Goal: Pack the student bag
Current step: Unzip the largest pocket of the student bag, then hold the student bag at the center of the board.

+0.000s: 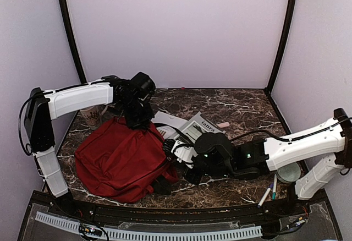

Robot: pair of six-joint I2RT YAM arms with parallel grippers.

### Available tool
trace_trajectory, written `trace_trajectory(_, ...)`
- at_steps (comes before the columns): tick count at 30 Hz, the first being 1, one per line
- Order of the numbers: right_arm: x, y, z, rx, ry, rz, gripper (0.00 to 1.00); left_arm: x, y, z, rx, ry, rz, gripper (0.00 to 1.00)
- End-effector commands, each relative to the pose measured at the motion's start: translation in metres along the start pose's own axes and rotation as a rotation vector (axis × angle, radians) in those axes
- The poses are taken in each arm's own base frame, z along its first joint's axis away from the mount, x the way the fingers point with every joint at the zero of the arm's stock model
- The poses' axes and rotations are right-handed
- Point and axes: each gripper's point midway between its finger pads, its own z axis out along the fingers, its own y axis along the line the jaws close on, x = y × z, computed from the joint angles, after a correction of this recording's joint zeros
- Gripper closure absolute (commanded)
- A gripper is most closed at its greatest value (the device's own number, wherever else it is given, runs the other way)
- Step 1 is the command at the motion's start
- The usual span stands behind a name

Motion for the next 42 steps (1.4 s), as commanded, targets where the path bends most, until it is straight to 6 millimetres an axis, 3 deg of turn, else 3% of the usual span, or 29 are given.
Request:
trace_trajectory(1,-0.023,-0.005,-0.020,0.025,-0.059,0.037,1.00,-0.017,0.005,-0.015,0.027,-0.085,-0.027,1.00)
trace_trajectory(5,-0.013,-0.018,-0.023,0.098,-0.032,0.061,1.00,-0.009,-0.002,-0.018,0.076,-0.083,-0.005,1.00)
trace_trajectory(7,-0.009,-0.022,-0.024,0.122,-0.022,0.078,1.00,-0.004,-0.007,-0.024,0.104,-0.096,0.025,0.95)
trace_trajectory(13,-0.006,-0.024,-0.023,0.139,-0.025,0.123,1.00,0.012,0.002,-0.035,0.089,-0.080,0.034,0.60)
trace_trajectory(17,-0.006,-0.027,-0.024,0.153,-0.031,0.138,1.00,0.025,-0.002,-0.051,0.120,-0.075,0.039,0.49)
trace_trajectory(22,-0.007,-0.028,-0.024,0.160,-0.051,0.142,1.00,0.047,-0.012,-0.063,0.167,-0.034,0.057,0.48)
trace_trajectory(28,-0.010,-0.033,-0.028,0.182,-0.082,0.144,1.00,0.079,-0.050,-0.063,0.271,0.045,0.181,0.48)
trace_trajectory(37,-0.011,-0.031,-0.024,0.175,-0.072,0.128,1.00,0.119,-0.082,-0.040,0.248,0.148,0.376,0.50)
trace_trajectory(42,-0.013,-0.031,-0.025,0.172,-0.072,0.121,1.00,0.136,-0.077,-0.028,0.169,0.184,0.454,0.58)
